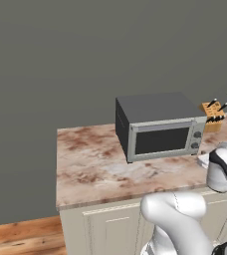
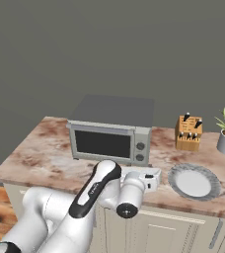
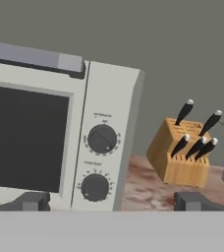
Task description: Pull the toaster oven rack outwards. Pick up the baguette from the plate and place it on the toaster oven rack. Close the toaster oven door fully and set the temperature to the lowest setting.
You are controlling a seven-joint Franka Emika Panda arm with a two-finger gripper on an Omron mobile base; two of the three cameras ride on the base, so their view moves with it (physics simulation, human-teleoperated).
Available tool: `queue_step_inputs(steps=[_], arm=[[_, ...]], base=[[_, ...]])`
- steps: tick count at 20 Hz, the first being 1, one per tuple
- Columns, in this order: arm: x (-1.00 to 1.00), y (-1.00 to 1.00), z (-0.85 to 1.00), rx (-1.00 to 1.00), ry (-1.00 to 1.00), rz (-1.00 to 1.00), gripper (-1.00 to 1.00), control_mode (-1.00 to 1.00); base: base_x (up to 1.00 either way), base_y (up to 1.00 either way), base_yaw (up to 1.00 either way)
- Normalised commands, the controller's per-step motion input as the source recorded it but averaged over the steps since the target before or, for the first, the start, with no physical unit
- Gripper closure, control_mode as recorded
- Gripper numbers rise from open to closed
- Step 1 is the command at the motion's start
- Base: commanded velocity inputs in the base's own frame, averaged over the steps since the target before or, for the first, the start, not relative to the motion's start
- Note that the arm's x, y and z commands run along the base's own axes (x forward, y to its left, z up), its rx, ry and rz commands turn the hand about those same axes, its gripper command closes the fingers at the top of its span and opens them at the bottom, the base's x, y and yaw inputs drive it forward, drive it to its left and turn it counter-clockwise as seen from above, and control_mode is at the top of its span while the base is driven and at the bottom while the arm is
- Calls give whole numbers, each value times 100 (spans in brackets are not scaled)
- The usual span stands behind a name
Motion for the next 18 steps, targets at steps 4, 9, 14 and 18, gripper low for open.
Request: queue_step_inputs(steps=[4, 9, 14, 18], arm=[[4, 0, 0, -11, -7, 0, -100, -100], [0, 0, 0, -15, -1, 0, -100, -100], [1, 0, 1, -13, 0, 0, -100, -100], [0, 0, 0, -2, 0, 0, -100, -100]], base=[[0, 0, 0], [0, 0, 0], [0, 0, 0], [0, 0, 0]])
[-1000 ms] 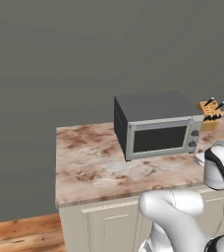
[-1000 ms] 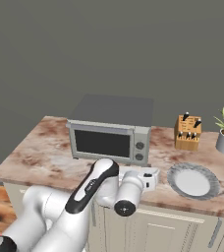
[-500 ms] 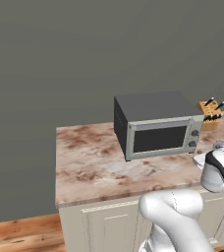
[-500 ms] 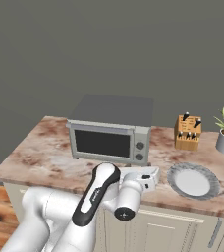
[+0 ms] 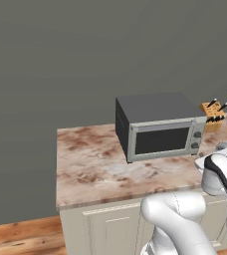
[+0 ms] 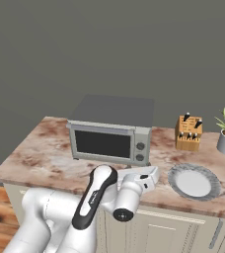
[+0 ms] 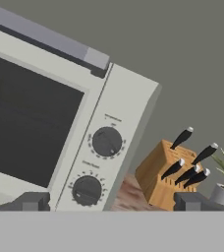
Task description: Pull the toaster oven rack outwards. Pick up the baguette from the plate and place it on the toaster oven rack. Close the toaster oven door fully and set the temperature to the lowest setting.
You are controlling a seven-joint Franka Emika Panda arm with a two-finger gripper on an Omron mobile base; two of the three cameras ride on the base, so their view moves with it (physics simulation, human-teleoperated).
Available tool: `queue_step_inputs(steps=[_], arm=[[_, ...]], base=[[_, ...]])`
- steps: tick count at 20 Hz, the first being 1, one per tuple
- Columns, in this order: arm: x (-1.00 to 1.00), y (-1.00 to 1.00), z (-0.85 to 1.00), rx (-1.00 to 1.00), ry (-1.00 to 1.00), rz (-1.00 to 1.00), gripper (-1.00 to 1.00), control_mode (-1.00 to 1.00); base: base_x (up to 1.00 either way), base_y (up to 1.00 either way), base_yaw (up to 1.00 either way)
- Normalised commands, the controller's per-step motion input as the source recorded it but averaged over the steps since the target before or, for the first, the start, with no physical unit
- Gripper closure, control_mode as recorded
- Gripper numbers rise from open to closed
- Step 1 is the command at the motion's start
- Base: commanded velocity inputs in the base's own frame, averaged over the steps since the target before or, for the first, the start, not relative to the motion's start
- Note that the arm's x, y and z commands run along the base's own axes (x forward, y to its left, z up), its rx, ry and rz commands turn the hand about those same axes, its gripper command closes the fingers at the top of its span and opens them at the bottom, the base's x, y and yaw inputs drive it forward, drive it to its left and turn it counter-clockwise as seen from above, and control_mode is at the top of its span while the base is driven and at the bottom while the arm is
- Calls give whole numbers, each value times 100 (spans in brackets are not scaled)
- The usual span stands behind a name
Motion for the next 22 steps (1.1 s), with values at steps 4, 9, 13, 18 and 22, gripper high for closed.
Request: queue_step_inputs(steps=[4, 9, 13, 18, 22], arm=[[0, 0, 0, 0, 0, 0, -100, -100], [0, 0, 0, 0, 0, 0, -100, -100], [0, 0, 0, 0, 0, 0, -100, -100], [0, 0, 0, 0, 0, 0, -100, -100], [0, 0, 0, 0, 0, 0, -100, -100]], base=[[0, 0, 0], [0, 0, 0], [0, 0, 0], [0, 0, 0], [0, 0, 0]])
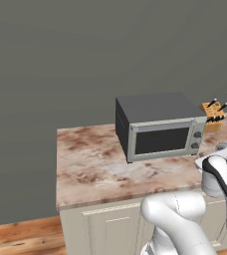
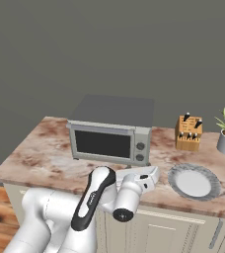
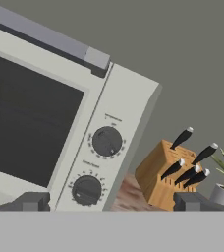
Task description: Pull the toaster oven rack outwards. Pick up the baguette from the plate and place it on the toaster oven rack. Close the toaster oven door fully and set the temperature to the lowest setting.
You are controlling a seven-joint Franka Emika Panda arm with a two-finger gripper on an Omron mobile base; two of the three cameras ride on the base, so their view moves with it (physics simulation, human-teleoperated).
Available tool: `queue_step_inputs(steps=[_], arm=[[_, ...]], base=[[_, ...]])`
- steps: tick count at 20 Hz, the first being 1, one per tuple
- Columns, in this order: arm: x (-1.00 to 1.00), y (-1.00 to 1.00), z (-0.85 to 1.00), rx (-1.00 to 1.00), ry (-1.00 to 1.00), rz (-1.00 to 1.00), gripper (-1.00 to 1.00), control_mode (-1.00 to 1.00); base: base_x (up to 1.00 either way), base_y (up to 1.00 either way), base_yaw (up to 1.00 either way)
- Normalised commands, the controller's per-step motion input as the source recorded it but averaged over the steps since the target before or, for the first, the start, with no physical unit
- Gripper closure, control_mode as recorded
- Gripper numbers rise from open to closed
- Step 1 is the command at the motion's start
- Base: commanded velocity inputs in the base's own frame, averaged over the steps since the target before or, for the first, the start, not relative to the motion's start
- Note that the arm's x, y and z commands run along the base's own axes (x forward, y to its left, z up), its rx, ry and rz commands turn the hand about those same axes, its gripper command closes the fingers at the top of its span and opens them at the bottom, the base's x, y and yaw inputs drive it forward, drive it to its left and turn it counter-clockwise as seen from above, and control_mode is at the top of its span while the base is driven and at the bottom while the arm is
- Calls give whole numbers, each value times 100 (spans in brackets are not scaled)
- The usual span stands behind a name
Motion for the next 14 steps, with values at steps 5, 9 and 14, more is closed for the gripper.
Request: queue_step_inputs(steps=[5, 9, 14], arm=[[0, 0, 0, 0, 0, 0, -100, -100], [0, 0, 0, 0, 0, 0, -100, -100], [0, 0, 0, 0, 0, 0, -100, -100]], base=[[0, 0, 0], [0, 0, 0], [0, 0, 0]])
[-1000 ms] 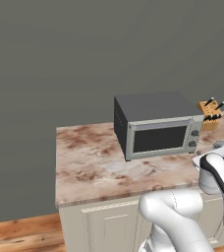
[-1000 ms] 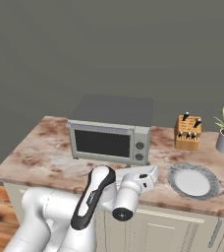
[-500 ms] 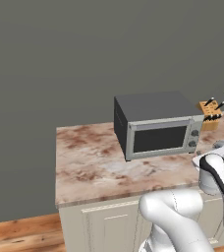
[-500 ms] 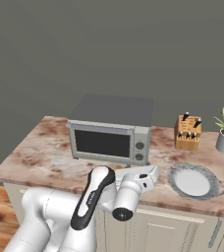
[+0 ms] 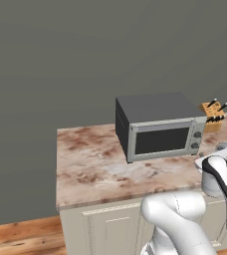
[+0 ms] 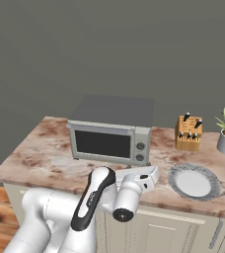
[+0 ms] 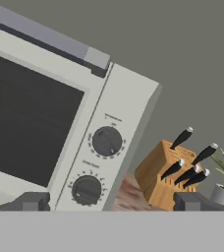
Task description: Pull the toaster oven rack outwards. Pick up the baguette from the plate and place it on the toaster oven rack. Close the toaster oven door fully and set the temperature to the lowest setting.
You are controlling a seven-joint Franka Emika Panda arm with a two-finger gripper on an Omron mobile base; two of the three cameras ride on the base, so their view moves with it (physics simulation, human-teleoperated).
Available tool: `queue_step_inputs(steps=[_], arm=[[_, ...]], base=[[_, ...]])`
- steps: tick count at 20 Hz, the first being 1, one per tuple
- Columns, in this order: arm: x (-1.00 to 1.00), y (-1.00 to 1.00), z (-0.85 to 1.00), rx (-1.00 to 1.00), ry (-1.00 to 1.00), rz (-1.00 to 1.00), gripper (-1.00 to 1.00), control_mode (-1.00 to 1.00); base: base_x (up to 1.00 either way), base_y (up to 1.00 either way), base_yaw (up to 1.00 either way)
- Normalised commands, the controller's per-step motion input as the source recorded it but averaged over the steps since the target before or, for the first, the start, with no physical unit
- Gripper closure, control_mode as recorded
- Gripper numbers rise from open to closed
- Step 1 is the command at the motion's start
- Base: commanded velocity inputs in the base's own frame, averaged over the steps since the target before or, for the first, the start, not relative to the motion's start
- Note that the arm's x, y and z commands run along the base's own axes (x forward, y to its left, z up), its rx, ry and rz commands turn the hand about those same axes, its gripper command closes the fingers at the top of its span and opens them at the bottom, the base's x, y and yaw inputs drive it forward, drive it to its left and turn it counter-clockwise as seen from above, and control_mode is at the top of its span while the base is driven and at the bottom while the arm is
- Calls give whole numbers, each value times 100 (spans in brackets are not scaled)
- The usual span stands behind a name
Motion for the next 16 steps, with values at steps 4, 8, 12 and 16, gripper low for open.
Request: queue_step_inputs(steps=[4, 8, 12, 16], arm=[[0, 0, 0, 0, 0, 0, -100, -100], [0, 0, 0, 0, 0, 0, -100, -100], [0, 0, 0, 0, 0, 0, -100, -100], [4, 0, 0, 0, 0, 0, -100, -100]], base=[[0, 0, 0], [0, 0, 0], [0, 0, 0], [0, 0, 0]])
